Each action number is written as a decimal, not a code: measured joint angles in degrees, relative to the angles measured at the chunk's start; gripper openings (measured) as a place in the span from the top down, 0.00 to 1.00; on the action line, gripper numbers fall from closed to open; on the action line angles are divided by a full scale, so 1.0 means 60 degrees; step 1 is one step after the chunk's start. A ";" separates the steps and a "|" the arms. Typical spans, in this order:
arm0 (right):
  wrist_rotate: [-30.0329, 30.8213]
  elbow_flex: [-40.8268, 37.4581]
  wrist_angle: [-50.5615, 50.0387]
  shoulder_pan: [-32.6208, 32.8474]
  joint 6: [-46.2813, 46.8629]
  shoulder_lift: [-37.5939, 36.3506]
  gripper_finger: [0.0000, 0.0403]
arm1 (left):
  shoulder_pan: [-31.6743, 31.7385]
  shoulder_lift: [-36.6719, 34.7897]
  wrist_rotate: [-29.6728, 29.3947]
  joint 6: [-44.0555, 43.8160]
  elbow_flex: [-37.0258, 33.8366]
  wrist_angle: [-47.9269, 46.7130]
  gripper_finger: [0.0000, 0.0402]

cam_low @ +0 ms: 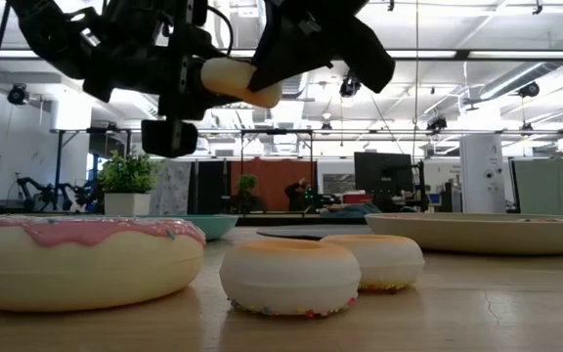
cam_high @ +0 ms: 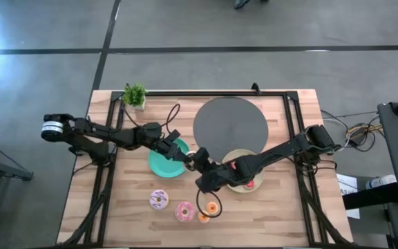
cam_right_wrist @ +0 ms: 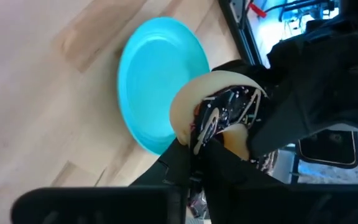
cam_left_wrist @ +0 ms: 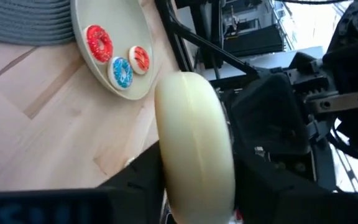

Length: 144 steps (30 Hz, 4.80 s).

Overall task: Pick & Place donuts
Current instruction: Put the big black doughnut on the blue plate, then adjust the blue plate to the left of the table

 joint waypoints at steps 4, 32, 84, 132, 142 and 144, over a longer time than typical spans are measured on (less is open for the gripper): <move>-0.0070 0.0000 0.0127 -0.0070 0.0278 0.0000 0.85 | 0.0010 0.0000 0.0099 0.0268 0.0013 -0.0124 0.85; 0.0623 -0.0091 -0.3366 0.0208 0.5702 -0.0667 0.44 | 0.0960 -0.0518 -0.0871 0.1146 -0.1991 -0.2250 0.85; 0.1133 -0.0160 -0.4718 0.0467 0.7232 -0.0976 0.44 | -0.0532 0.0326 -0.4847 0.5384 0.1722 -1.1322 0.62; 0.1126 -0.0273 -0.5288 0.0543 0.8263 -0.0976 0.44 | -0.0712 0.1408 -0.5450 0.6397 0.2994 -1.0834 0.62; 0.1126 -0.0464 -0.5281 0.0543 0.8262 -0.0980 0.44 | -0.1232 0.0816 -0.5291 0.5180 0.2112 -1.1177 0.62; 0.1126 -0.0538 -0.5300 0.0543 0.8263 -0.0994 0.44 | -0.1481 0.0757 -0.5285 0.4926 0.2052 -1.1167 0.62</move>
